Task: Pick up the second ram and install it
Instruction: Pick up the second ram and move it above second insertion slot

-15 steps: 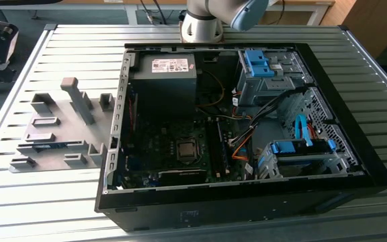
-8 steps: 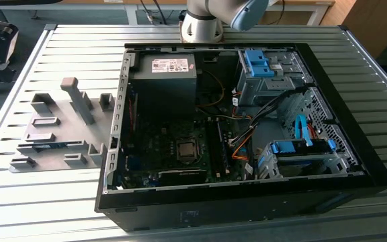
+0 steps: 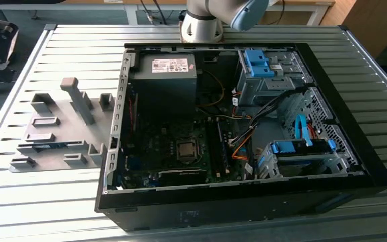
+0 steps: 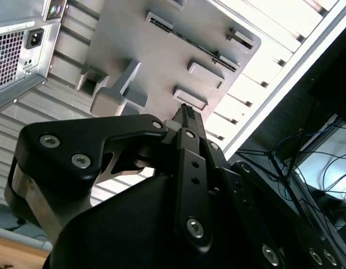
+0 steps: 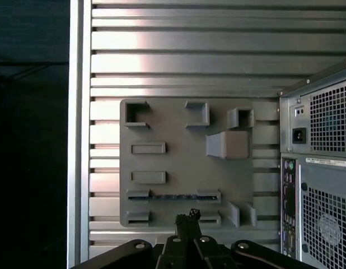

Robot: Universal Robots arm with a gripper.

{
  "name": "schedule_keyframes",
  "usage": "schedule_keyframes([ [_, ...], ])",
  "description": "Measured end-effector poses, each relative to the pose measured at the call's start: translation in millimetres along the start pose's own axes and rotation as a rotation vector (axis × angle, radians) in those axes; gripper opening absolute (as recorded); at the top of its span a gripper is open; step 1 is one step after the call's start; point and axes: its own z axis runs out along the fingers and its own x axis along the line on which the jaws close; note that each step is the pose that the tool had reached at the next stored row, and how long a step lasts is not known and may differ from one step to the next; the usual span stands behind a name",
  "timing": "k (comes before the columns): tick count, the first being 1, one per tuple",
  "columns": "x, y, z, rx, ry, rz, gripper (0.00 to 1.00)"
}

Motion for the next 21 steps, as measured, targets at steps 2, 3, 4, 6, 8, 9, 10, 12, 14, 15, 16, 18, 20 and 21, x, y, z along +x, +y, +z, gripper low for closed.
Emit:
schedule_keyframes([
  [2, 0.2, 0.0, 0.0, -0.0004, 0.0014, -0.033, 0.11],
  [3, 0.3, 0.0, 0.0, -0.0006, 0.0022, -0.051, 0.11],
  [4, 0.3, 0.0, 0.0, -0.0008, 0.0029, -0.068, 0.11],
  [6, 0.4, 0.0, 0.1, -0.0014, 0.0042, -0.1, 0.11],
  [8, 0.5, 0.0, 0.1, -0.0018, 0.0056, -0.133, 0.11],
  [9, 0.6, 0.0, 0.1, -0.002, 0.0062, -0.149, 0.11],
  [10, 0.7, 0.0, 0.1, -0.0023, 0.0069, -0.167, 0.11],
  [12, 0.8, 0.0, 0.1, -0.0027, 0.0083, -0.199, 0.11],
  [14, 1.0, 0.0, 0.2, -0.0032, 0.0096, -0.231, 0.11],
  [15, 1.0, 0.0, 0.2, -0.0034, 0.0103, -0.247, 0.11],
  [16, 1.1, 0.0, 0.2, -0.0035, 0.0109, -0.262, 0.11],
  [18, 1.3, -0.1, 0.2, -0.0039, 0.0122, -0.292, 0.11],
  [20, 1.5, -0.1, 0.2, -0.0044, 0.0134, -0.321, 0.11],
  [21, 1.5, -0.1, 0.2, -0.0046, 0.014, -0.335, 0.11],
])
